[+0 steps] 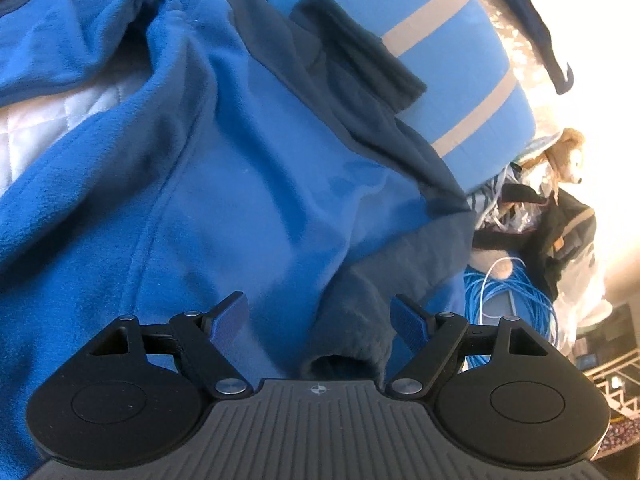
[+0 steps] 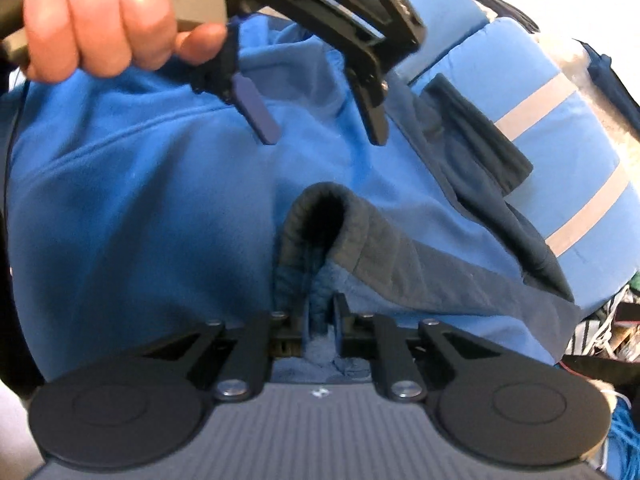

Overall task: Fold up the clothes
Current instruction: 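Bring the open left gripper to the dark cuff held by the right gripper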

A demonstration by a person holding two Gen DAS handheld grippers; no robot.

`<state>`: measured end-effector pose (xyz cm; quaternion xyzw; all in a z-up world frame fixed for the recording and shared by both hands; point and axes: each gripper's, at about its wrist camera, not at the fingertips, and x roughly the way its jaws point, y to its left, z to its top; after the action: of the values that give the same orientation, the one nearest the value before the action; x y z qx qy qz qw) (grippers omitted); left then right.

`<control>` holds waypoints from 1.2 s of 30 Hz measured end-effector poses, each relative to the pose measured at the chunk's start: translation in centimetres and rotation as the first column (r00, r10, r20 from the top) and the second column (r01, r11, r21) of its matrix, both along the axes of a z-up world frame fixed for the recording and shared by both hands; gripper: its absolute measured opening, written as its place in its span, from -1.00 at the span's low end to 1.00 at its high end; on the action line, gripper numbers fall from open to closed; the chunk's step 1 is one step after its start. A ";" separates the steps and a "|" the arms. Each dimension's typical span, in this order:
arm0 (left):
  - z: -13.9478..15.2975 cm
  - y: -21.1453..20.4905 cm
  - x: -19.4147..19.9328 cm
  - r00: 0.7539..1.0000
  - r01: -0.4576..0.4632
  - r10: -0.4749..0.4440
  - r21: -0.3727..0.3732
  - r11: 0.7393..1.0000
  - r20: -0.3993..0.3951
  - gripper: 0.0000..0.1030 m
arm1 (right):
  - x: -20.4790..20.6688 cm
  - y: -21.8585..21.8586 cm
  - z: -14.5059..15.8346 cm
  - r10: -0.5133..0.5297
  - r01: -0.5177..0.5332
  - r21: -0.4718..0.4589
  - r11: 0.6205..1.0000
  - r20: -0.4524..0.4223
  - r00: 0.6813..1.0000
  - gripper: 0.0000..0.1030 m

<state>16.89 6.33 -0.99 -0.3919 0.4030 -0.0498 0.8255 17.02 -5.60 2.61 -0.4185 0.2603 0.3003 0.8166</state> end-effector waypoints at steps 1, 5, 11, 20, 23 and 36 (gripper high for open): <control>0.0 0.0 0.0 1.000 0.000 0.000 0.001 1.000 0.001 0.51 | 0.0 0.0 0.2 -0.001 0.001 -0.002 1.000 0.006 1.000 -0.28; 0.1 0.3 -0.2 1.000 -0.017 0.018 -0.008 1.000 0.005 0.51 | -1.4 -0.6 1.4 0.041 -0.042 0.038 0.998 0.028 0.999 0.18; 0.3 0.3 -0.2 1.000 -0.019 0.019 -0.017 1.000 0.013 0.51 | -3.1 -0.6 0.6 0.146 -0.138 -0.078 0.987 0.114 0.983 0.21; 0.4 0.5 -0.4 1.000 -0.027 0.027 -0.019 0.999 0.015 0.51 | -2.6 0.5 -2.3 0.205 -0.154 -0.227 0.962 0.226 0.952 0.19; 0.4 0.5 -0.3 1.000 -0.028 0.028 -0.021 0.999 0.013 0.51 | -2.8 1.0 -3.8 0.241 -0.163 -0.282 0.946 0.269 0.932 0.17; 0.3 0.8 -0.5 0.999 -0.028 0.030 -0.082 0.996 0.027 0.51 | -2.8 0.9 -3.4 0.242 -0.186 -0.193 0.963 0.326 0.914 -0.73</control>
<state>16.39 7.13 -0.73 -0.4305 0.3830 -0.0598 0.8151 14.19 -4.72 -0.79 -0.5543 0.0877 0.2878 0.7760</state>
